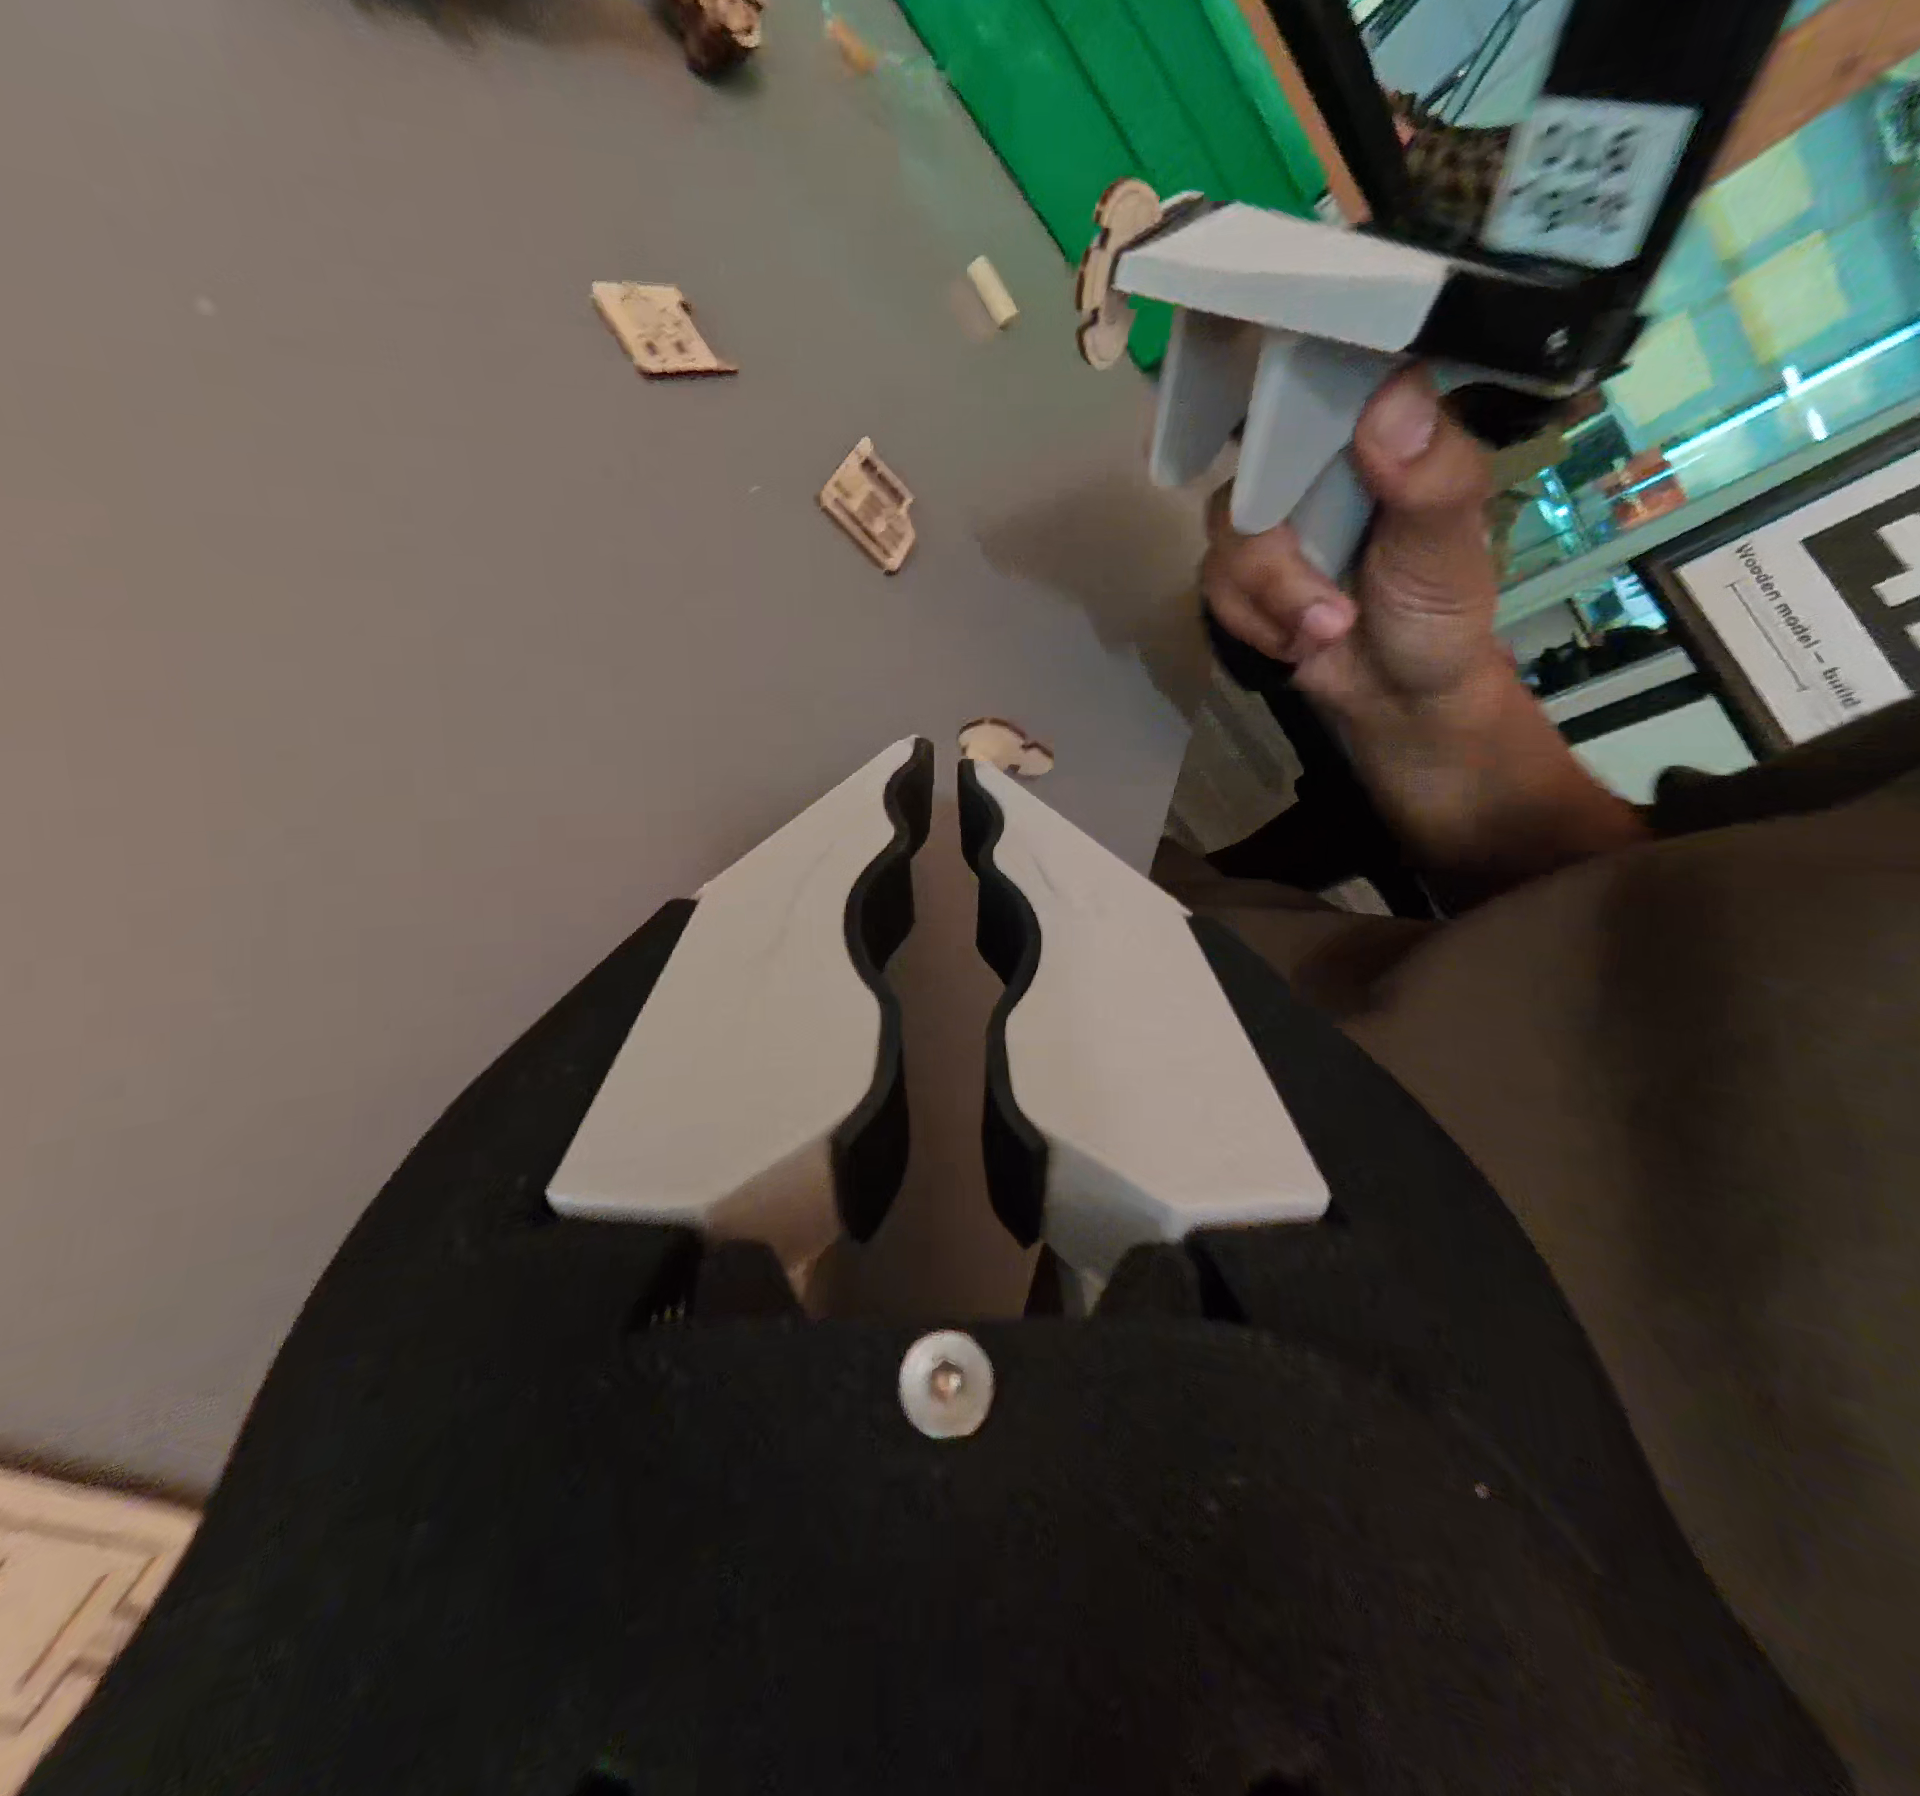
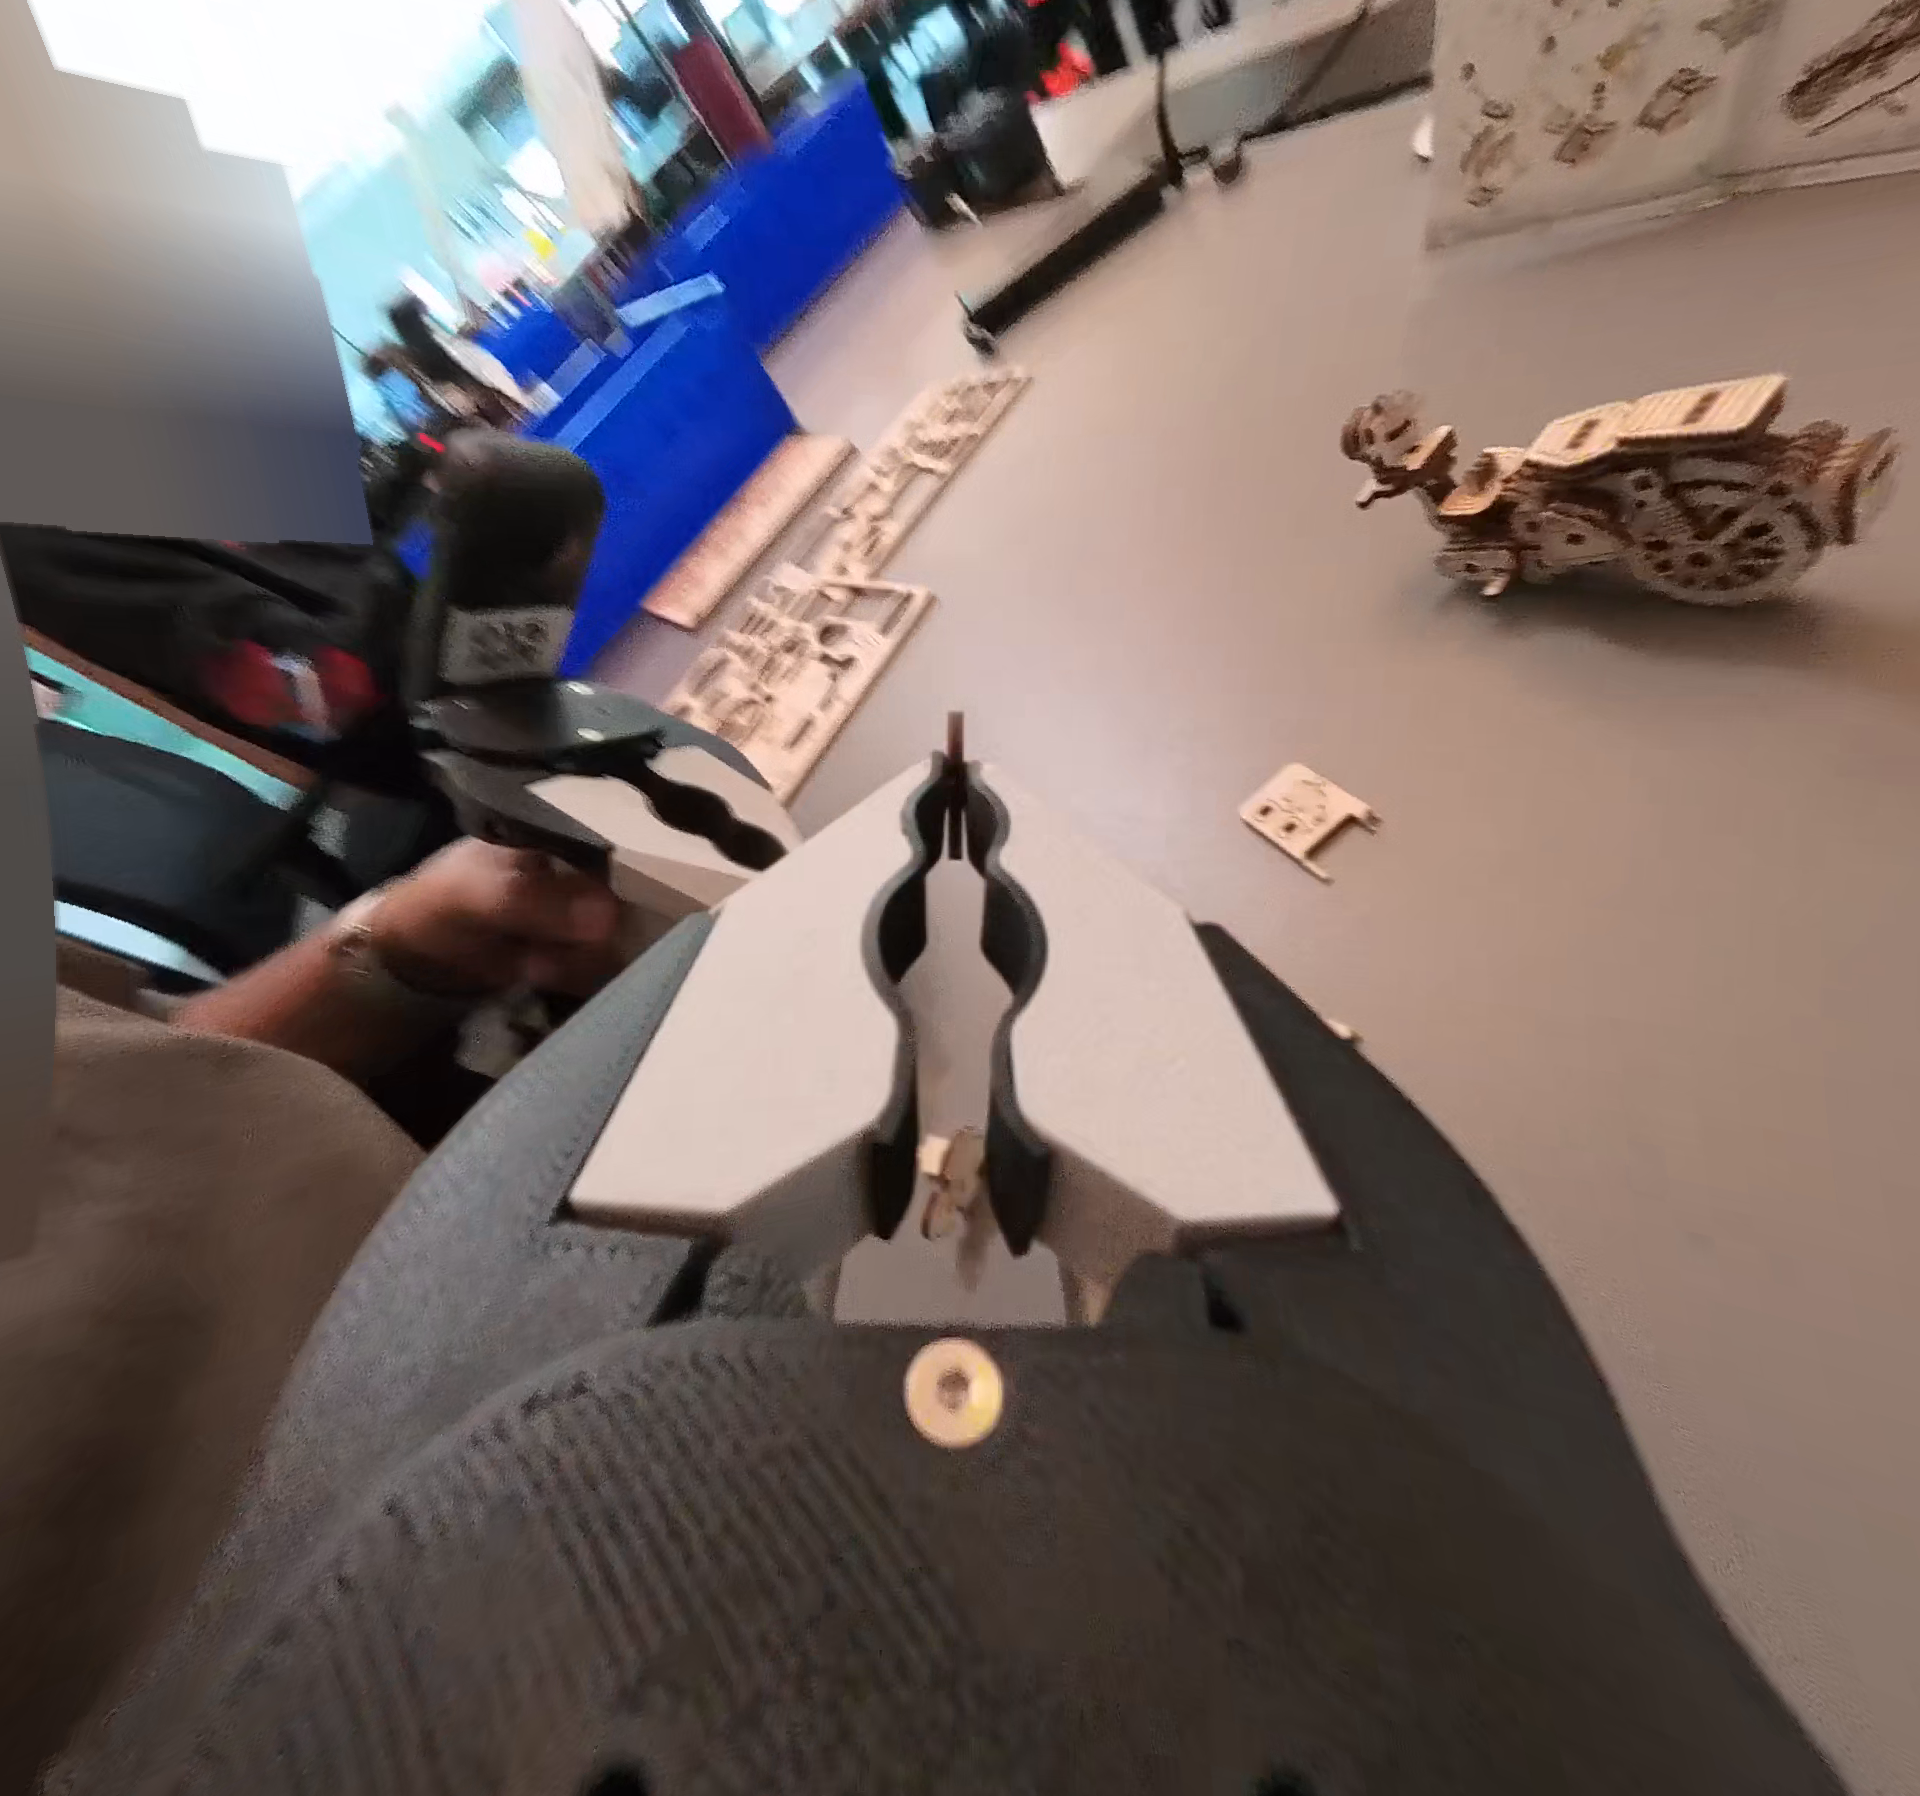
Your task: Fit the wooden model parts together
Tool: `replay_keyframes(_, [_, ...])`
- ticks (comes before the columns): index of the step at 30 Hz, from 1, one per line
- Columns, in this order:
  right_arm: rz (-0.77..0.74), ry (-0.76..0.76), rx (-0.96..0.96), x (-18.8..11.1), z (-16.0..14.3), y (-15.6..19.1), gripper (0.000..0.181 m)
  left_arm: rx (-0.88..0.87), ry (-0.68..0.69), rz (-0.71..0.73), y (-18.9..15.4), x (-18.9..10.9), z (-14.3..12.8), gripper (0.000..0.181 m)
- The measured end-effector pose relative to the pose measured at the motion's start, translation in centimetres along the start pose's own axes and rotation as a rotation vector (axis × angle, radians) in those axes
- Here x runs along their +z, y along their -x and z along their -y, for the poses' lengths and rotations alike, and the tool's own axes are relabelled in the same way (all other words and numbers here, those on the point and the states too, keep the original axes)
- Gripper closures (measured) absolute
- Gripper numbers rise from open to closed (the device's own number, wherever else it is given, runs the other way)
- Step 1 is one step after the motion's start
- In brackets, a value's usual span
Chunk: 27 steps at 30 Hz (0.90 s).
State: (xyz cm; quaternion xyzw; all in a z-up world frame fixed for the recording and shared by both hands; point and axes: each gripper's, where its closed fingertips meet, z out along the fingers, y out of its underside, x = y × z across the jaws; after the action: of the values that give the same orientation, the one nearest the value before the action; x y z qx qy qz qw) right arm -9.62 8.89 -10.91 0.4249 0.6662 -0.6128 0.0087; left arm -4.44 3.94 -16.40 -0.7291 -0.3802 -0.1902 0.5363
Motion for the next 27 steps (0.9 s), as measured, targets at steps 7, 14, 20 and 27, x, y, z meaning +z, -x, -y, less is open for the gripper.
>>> replay_keyframes(7, [0.114, -0.071, 0.045, -2.5, -0.2, 1.1, 0.181, 0.034, -0.096, -0.035, -1.1, 0.8, 1.8, 0.174])
replay_keyframes(14, [0.137, 0.063, -0.040, -1.1, -3.2, 3.2, 0.181, 0.079, -0.083, -0.129, -3.5, 1.0, 1.0, 0.170])
replay_keyframes(20, [0.104, 0.144, -0.147, -0.6, -5.6, 3.6, 0.181, 0.115, -0.058, -0.164, -4.1, 0.9, 0.7, 0.170])
replay_keyframes(27, [-0.027, 0.220, -0.210, -2.5, -9.6, 4.0, 0.181, 0.113, -0.016, -0.196, -5.2, 0.9, -0.9, 0.167])
